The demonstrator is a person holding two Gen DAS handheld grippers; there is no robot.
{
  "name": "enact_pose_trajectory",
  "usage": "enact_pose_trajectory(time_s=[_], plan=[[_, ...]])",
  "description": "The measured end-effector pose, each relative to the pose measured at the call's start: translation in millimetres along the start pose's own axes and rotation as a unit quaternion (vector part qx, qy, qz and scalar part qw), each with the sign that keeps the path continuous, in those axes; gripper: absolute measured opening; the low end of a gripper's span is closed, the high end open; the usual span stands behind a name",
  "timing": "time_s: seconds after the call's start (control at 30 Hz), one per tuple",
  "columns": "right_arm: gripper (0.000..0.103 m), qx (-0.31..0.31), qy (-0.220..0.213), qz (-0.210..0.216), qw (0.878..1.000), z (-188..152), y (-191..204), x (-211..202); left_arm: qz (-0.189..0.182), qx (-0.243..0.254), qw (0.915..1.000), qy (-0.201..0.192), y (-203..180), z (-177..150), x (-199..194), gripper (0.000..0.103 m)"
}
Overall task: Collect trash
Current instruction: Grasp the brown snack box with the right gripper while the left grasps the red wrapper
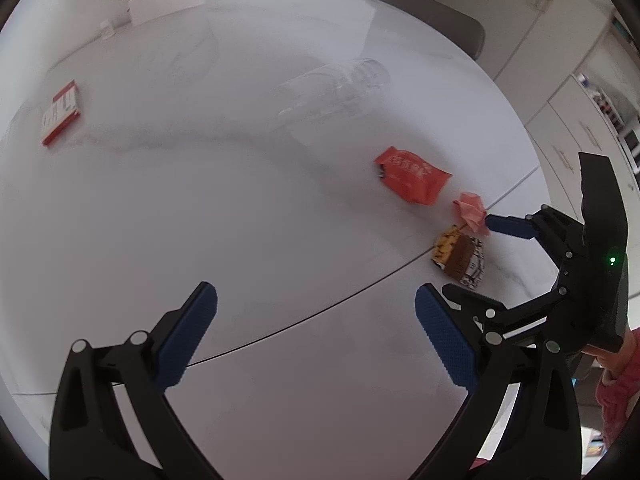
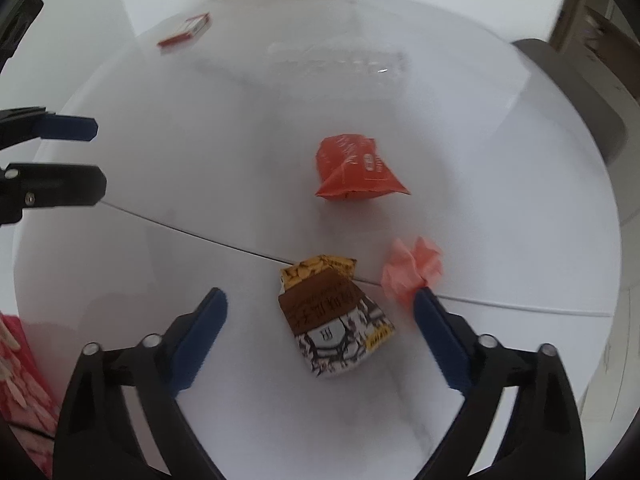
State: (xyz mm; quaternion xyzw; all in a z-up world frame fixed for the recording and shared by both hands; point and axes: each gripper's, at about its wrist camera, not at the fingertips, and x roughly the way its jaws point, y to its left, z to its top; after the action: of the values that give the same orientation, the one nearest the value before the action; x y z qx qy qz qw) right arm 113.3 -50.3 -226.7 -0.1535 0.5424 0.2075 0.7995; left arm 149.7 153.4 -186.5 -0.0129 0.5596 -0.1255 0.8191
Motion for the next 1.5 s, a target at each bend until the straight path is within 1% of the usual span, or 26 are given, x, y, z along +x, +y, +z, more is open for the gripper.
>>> enact_pose_trajectory(time_s=[0.07, 0.1, 0.17, 0.23, 0.4, 0.53, 0.57, 0.63, 0.67, 0.7, 0.83, 0.93, 0.97, 1.0, 1.07, 1.1, 1.2, 1.33, 1.4, 1.43, 1.5], plan=[[0.078, -0.011, -0.001, 0.002, 1.0, 1, 0, 3, 0.003, -0.009, 1.0, 0.003, 3, 2, 3, 0.095], [0.071, -0.014, 0.003, 0.006, 1.0, 2, 0, 4, 0.003, -0.011, 0.9999, 0.004, 4, 2, 4, 0.095], [0.062, -0.011, 0.008, 0.013, 1.0, 1, -2, 6, 0.004, -0.016, 0.9999, 0.005, 4, 3, 6, 0.095], [0.058, -0.009, 0.006, 0.015, 1.0, 1, -4, 6, 0.005, -0.018, 0.9998, 0.005, 4, 4, 8, 0.095], [0.043, 0.017, 0.0, 0.025, 1.0, -5, -19, 0, 0.003, -0.015, 0.9998, 0.009, 1, 5, 10, 0.095], [0.043, 0.016, 0.0, 0.025, 1.0, -5, -20, 1, 0.002, -0.004, 0.9999, 0.014, -5, 6, 13, 0.095], [0.044, 0.013, 0.0, 0.025, 1.0, -1, -16, 4, 0.001, 0.0, 0.9999, 0.015, -7, 5, 14, 0.095], [0.051, 0.004, 0.001, 0.028, 1.0, 0, -13, 4, 0.001, 0.004, 0.9999, 0.016, -10, 6, 14, 0.095], [0.059, -0.003, 0.002, 0.027, 1.0, 1, -12, 4, 0.0, 0.006, 0.9999, 0.016, -11, 5, 14, 0.095], [0.064, -0.01, 0.004, 0.025, 1.0, 3, -7, 7, 0.0, 0.007, 0.9998, 0.016, -12, 5, 14, 0.095], [0.065, -0.047, 0.014, 0.012, 0.999, 2, 0, 11, -0.001, 0.006, 0.9998, 0.018, -10, 5, 16, 0.095], [0.065, -0.06, 0.017, 0.005, 0.998, 1, 2, 12, -0.002, 0.0, 0.9999, 0.017, -7, 6, 15, 0.095], [0.063, -0.06, 0.017, 0.005, 0.998, 1, 2, 12, -0.002, -0.001, 0.9999, 0.016, -6, 7, 15, 0.095], [0.056, -0.059, 0.017, 0.004, 0.998, 2, 1, 12, -0.003, -0.001, 0.9999, 0.015, -6, 7, 15, 0.095], [0.045, -0.053, 0.017, 0.001, 0.998, 4, -1, 12, -0.004, -0.003, 0.9999, 0.014, -6, 7, 15, 0.095], [0.042, -0.048, 0.017, 0.004, 0.999, 5, -2, 12, -0.006, -0.003, 0.9999, 0.015, -6, 7, 15, 0.095], [0.038, -0.037, 0.014, 0.008, 0.999, 5, -7, 10, -0.009, 0.001, 0.9998, 0.015, -9, 9, 16, 0.095], [0.038, -0.004, 0.004, 0.025, 1.0, 2, -14, 2, -0.018, 0.008, 0.9997, 0.014, -19, 15, 19, 0.095], [0.038, 0.03, -0.009, 0.038, 0.999, -3, -20, -7, -0.027, 0.008, 0.9995, 0.016, -27, 22, 22, 0.095], [0.038, 0.055, -0.019, 0.048, 0.997, -6, -24, -14, -0.03, 0.007, 0.9994, 0.017, -32, 27, 25, 0.095], [0.038, 0.086, -0.033, 0.056, 0.994, -11, -28, -26, -0.033, 0.0, 0.9993, 0.02, -40, 36, 30, 0.095]])
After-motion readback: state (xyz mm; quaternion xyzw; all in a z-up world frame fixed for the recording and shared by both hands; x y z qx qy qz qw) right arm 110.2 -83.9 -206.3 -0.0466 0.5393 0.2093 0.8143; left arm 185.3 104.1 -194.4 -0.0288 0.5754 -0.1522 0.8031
